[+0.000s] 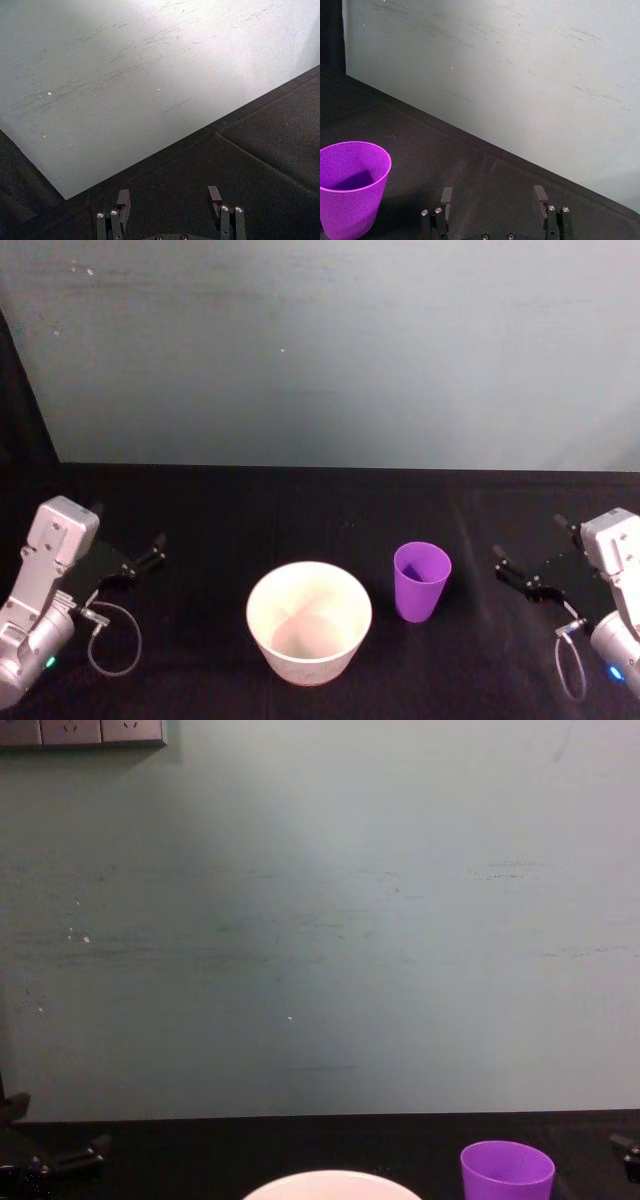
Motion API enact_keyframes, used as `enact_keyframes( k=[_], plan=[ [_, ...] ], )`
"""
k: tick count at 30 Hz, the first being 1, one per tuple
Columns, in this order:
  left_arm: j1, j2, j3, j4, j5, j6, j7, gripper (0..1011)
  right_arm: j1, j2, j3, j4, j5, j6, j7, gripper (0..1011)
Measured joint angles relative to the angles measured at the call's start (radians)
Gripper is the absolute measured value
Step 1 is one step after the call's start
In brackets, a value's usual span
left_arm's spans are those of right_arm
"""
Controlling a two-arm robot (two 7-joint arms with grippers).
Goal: Pick up the cup and pour the mung beans from the cup into the bowl.
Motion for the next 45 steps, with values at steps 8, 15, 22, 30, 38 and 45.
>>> enact_keyframes(
  k=[8, 15, 22, 30, 38, 45],
  plan=[
    [0.000, 0.000, 0.000, 0.000, 0.000, 0.000, 0.000, 1003, 0.000, 0.000, 0.000, 0.000, 0.000, 0.000, 0.000, 1003],
    [0.000, 0.000, 0.000, 0.000, 0.000, 0.000, 0.000, 1004, 0.000, 0.000, 0.000, 0.000, 0.000, 0.000, 0.000, 1003],
    [0.000, 0.000, 0.000, 0.000, 0.000, 0.000, 0.000, 1003, 0.000, 0.000, 0.000, 0.000, 0.000, 0.000, 0.000, 1003],
    [0.000, 0.000, 0.000, 0.000, 0.000, 0.000, 0.000, 1004, 0.000, 0.000, 0.000, 0.000, 0.000, 0.000, 0.000, 1003],
    [0.000, 0.000, 0.000, 0.000, 0.000, 0.000, 0.000, 1003, -0.008, 0.003, 0.004, -0.008, -0.001, -0.003, 0.000, 1003],
    [0.000, 0.000, 0.000, 0.000, 0.000, 0.000, 0.000, 1004, -0.106, 0.044, 0.047, -0.080, 0.016, -0.046, 0.015, 1003]
  ],
)
